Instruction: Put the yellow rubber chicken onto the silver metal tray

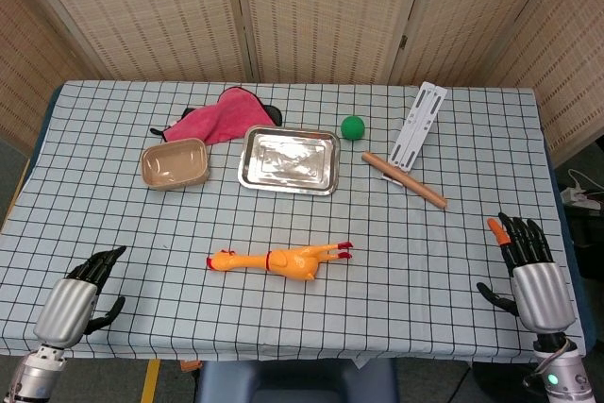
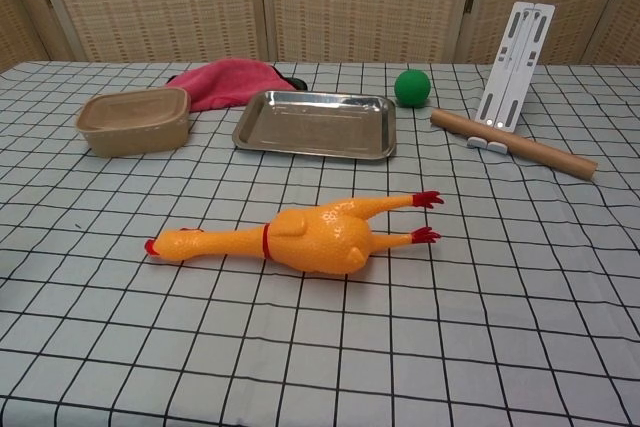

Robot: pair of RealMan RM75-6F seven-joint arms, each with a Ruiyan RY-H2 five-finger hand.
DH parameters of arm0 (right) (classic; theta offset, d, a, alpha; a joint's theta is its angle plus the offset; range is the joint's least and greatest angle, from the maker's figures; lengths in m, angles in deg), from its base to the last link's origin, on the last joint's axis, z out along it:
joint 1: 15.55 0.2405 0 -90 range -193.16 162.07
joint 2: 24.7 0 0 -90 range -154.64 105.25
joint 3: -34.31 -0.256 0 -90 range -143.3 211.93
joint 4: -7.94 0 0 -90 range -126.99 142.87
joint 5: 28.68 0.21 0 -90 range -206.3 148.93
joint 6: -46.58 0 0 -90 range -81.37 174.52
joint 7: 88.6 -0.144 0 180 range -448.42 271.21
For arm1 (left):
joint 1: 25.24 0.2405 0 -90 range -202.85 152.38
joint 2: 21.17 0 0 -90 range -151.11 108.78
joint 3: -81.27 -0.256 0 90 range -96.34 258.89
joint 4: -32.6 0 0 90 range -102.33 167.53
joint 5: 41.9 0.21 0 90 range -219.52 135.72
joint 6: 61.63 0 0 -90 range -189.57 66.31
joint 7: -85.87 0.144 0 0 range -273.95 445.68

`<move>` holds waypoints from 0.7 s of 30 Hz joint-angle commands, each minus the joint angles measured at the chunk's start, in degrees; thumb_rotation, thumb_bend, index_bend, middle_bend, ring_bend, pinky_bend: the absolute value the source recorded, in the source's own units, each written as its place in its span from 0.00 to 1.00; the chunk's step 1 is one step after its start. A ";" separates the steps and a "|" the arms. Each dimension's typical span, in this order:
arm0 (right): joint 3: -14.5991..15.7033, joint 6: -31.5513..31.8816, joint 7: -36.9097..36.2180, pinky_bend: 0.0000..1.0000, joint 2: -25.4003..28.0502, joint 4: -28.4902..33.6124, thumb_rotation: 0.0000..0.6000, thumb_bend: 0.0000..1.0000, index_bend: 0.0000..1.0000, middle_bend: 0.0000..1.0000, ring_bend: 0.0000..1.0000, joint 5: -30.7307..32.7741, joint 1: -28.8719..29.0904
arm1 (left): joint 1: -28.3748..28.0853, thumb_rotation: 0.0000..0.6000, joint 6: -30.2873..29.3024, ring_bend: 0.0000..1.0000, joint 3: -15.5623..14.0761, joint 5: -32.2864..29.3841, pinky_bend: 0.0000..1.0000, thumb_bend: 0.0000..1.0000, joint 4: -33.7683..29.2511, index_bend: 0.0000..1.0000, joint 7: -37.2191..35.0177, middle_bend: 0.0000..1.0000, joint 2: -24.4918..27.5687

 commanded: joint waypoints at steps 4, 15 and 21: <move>0.64 -1.03 0.58 0.00 0.57 0.74 1.00 0.07 0.00 0.00 0.00 -0.07 -0.03 | -4.33 1.00 6.39 0.15 0.45 0.15 0.35 0.37 -3.64 0.06 2.09 0.17 -0.11; 1.18 -3.28 1.03 0.00 0.90 1.23 1.00 0.07 0.00 0.00 0.00 -0.08 0.69 | -10.17 1.00 14.40 0.01 2.12 -2.42 0.28 0.37 -2.43 0.04 4.74 0.01 -6.23; 1.48 -3.94 1.01 0.00 1.44 1.73 1.00 0.07 0.00 0.00 0.00 -0.10 0.81 | -13.13 1.00 17.85 0.00 2.23 -2.58 0.12 0.38 -2.10 0.05 4.19 0.00 -8.60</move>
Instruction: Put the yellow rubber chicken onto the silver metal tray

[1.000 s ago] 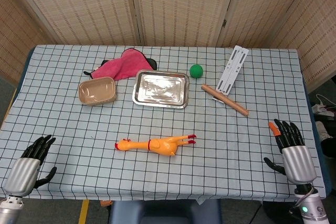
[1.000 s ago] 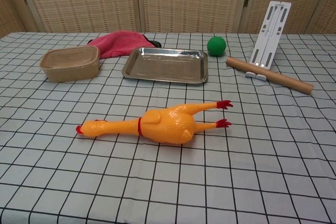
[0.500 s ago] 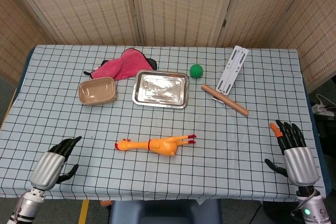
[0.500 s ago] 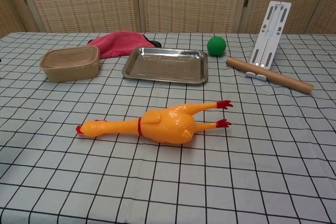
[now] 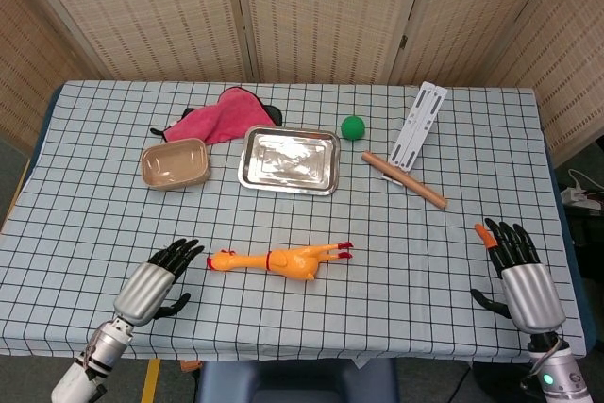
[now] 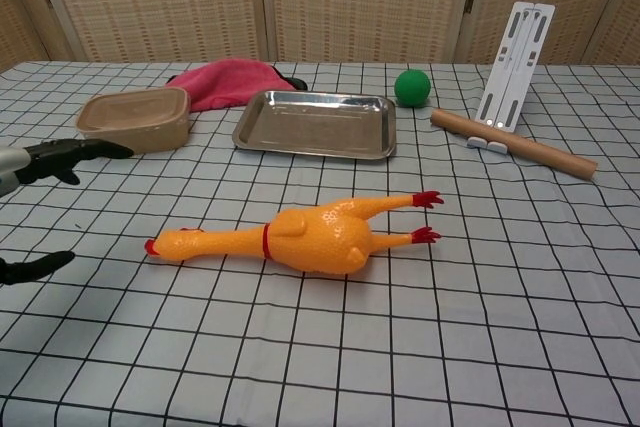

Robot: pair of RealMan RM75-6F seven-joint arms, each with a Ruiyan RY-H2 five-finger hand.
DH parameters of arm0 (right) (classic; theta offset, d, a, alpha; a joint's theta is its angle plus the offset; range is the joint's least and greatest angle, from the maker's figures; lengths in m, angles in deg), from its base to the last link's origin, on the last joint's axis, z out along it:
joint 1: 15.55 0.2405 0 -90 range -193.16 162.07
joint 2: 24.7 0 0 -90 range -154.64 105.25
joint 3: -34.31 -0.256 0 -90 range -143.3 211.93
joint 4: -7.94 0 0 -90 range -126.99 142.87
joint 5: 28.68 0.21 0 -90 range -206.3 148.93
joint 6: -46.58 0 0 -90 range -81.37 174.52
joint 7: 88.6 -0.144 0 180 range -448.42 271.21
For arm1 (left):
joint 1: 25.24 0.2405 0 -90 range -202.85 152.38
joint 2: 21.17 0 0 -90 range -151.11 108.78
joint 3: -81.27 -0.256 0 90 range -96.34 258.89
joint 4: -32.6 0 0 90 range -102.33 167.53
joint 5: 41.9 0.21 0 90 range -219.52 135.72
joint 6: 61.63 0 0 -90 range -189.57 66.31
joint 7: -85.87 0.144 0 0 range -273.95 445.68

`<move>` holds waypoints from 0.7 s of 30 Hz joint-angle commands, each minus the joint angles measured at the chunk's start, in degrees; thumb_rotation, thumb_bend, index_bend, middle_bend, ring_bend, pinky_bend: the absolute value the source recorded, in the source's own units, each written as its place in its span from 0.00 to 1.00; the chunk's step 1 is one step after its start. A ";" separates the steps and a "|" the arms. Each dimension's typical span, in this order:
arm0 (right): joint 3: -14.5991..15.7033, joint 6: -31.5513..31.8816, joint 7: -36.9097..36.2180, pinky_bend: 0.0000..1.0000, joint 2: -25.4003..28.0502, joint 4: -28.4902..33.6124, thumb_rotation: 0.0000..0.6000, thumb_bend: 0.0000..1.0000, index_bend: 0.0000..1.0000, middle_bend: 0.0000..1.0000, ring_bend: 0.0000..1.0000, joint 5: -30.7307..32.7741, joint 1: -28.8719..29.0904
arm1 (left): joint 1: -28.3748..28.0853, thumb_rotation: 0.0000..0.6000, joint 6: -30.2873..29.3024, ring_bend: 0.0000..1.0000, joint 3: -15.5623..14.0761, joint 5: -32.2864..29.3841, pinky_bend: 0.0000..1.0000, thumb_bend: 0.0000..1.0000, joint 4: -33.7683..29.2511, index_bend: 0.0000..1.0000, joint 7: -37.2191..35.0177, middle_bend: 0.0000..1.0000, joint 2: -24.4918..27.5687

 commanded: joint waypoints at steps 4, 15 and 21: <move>0.37 -0.57 -0.60 0.00 0.51 0.41 1.00 0.07 0.00 0.00 0.00 -0.06 0.08 | -3.57 1.00 2.61 0.01 1.59 -0.27 0.08 0.37 2.11 0.07 0.75 0.04 -3.40; 0.38 -0.79 -1.05 0.00 1.27 0.82 1.00 0.07 0.00 0.00 0.00 0.23 0.03 | -9.04 1.00 9.76 0.01 3.80 -6.33 0.08 0.37 7.79 0.07 2.62 0.05 -9.66; 0.35 -1.03 -0.99 0.00 1.25 0.73 1.00 0.07 0.00 0.00 0.00 0.37 0.10 | -11.68 1.00 12.97 0.01 4.80 -9.31 0.09 0.37 9.77 0.07 2.75 0.05 -12.29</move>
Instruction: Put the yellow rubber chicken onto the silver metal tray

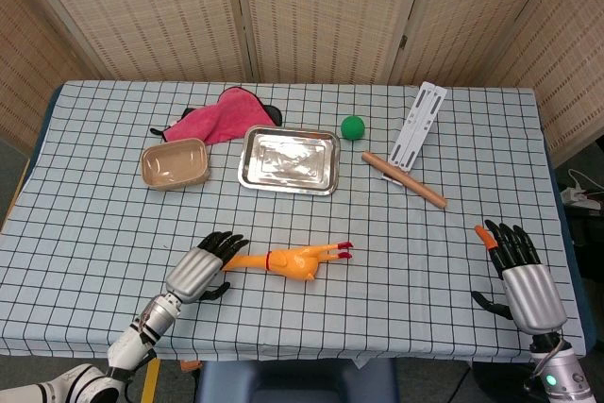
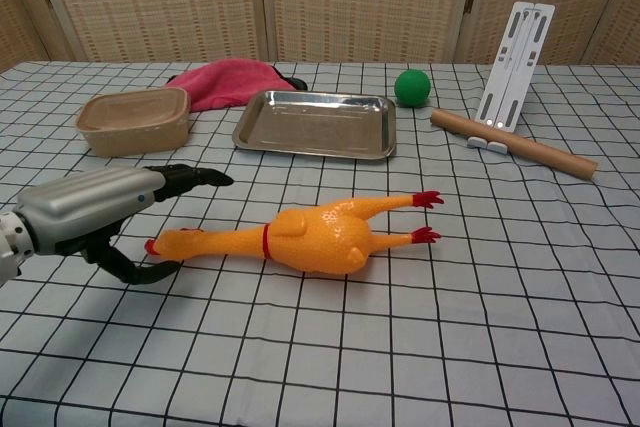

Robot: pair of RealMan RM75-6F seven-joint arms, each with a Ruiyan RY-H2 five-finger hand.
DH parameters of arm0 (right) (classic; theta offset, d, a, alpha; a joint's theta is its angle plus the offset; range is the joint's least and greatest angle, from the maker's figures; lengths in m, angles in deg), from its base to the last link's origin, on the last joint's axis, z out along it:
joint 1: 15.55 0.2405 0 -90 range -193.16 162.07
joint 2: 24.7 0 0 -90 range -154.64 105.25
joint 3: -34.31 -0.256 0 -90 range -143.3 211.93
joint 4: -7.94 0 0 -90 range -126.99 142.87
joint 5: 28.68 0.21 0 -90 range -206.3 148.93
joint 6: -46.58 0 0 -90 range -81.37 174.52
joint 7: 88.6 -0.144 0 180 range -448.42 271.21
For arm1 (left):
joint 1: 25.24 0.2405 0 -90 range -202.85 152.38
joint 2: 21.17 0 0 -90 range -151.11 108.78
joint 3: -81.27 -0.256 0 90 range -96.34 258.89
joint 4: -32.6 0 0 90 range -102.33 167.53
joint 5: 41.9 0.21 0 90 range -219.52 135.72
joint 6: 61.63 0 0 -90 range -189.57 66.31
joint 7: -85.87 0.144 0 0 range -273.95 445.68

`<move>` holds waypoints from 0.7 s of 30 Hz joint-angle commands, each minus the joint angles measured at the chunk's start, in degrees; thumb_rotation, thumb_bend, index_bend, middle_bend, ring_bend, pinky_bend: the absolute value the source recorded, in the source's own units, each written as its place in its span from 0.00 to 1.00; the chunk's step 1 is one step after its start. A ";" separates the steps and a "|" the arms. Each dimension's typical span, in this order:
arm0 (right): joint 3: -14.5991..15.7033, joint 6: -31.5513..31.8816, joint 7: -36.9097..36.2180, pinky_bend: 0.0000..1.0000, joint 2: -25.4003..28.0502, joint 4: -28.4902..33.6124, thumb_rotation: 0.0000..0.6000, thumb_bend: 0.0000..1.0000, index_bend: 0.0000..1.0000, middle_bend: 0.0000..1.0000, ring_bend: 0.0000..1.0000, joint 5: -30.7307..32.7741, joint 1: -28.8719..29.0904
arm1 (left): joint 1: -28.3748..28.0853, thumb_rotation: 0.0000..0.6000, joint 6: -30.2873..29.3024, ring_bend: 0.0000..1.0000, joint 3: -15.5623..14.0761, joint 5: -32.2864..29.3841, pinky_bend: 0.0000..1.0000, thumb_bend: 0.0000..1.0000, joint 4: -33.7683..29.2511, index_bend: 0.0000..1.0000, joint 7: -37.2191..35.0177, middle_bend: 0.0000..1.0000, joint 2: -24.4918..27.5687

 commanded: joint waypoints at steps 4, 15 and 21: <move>0.00 -0.08 -0.13 0.00 0.10 0.02 1.00 0.07 0.00 0.00 0.00 0.10 0.00 | -2.62 1.00 2.43 0.01 1.11 -2.65 0.10 0.37 3.39 0.08 0.89 0.06 -3.33; -0.06 0.51 -0.53 0.00 1.05 0.41 1.00 0.07 0.00 0.00 0.00 0.50 -0.50 | -5.65 1.00 5.57 0.03 1.88 -6.88 0.11 0.37 9.29 0.27 2.38 0.10 -7.74; 0.12 0.60 -0.52 0.00 1.40 0.54 1.00 0.07 0.00 0.00 0.00 0.33 -0.69 | -6.21 1.00 4.70 0.06 1.47 -7.09 0.12 0.38 11.32 0.41 2.16 0.13 -9.33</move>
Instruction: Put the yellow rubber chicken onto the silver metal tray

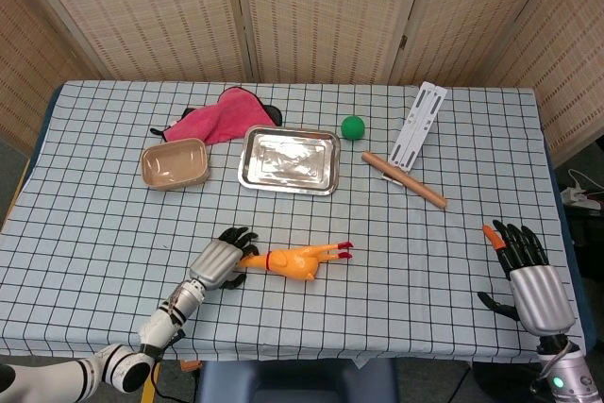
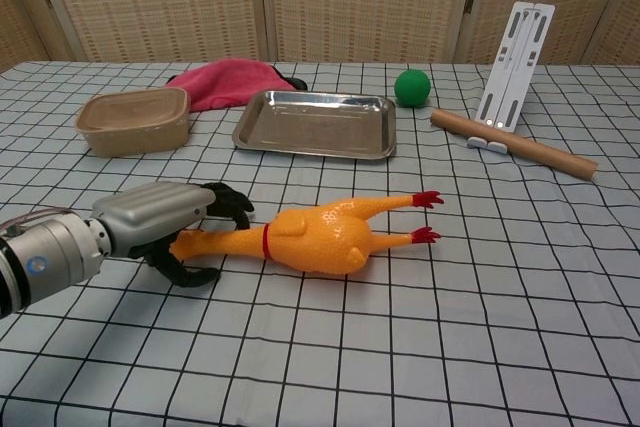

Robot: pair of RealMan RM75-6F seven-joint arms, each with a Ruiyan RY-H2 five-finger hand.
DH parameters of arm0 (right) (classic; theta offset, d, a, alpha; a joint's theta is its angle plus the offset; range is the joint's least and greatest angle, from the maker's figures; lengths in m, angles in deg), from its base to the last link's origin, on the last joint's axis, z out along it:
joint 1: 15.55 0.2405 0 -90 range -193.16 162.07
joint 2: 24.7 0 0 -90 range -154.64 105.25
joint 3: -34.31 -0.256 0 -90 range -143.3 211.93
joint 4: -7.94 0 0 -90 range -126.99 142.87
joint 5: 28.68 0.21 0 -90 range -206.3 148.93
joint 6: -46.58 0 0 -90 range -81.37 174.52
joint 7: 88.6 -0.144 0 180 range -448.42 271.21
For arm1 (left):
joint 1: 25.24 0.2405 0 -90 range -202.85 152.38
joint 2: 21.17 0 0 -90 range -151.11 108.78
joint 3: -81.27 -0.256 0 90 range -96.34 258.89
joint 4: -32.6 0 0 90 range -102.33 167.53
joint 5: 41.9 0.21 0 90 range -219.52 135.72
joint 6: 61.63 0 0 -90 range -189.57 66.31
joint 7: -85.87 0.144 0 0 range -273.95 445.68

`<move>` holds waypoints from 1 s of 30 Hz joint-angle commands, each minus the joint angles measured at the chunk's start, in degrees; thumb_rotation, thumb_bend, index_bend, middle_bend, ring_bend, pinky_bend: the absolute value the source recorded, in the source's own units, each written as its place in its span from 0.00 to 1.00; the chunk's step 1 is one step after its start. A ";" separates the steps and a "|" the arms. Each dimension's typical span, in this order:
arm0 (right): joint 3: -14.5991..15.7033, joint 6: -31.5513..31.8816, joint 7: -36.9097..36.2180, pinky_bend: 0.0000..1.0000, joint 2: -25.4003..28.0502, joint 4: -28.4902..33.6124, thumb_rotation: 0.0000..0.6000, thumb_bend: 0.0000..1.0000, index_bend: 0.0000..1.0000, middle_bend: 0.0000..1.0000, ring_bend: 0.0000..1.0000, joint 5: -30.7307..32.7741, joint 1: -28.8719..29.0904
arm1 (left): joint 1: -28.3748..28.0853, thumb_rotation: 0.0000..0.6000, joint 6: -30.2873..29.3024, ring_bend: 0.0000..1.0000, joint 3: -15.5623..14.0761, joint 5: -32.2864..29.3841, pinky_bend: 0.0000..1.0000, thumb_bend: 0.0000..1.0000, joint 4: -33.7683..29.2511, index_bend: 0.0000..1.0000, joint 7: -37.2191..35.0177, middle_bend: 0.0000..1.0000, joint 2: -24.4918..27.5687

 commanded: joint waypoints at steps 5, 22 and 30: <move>0.11 0.12 0.00 0.00 0.13 0.24 1.00 0.07 0.00 0.00 0.00 -0.36 -0.06 | 0.45 1.00 -3.64 0.12 0.13 0.39 0.18 0.44 1.20 0.54 -1.69 0.21 -1.64; 0.75 0.22 -0.02 0.00 0.96 1.41 1.00 0.07 0.00 0.00 0.00 -1.76 -0.18 | 1.28 1.00 -6.59 0.32 -2.04 4.01 0.42 0.95 -3.21 0.75 -13.41 0.47 1.28; 0.60 0.13 -0.49 0.00 -0.45 1.48 1.00 0.07 0.00 0.00 0.00 -2.23 0.14 | 2.51 1.00 -10.98 0.35 -2.48 7.53 0.47 0.98 -6.55 0.75 -23.18 0.51 3.88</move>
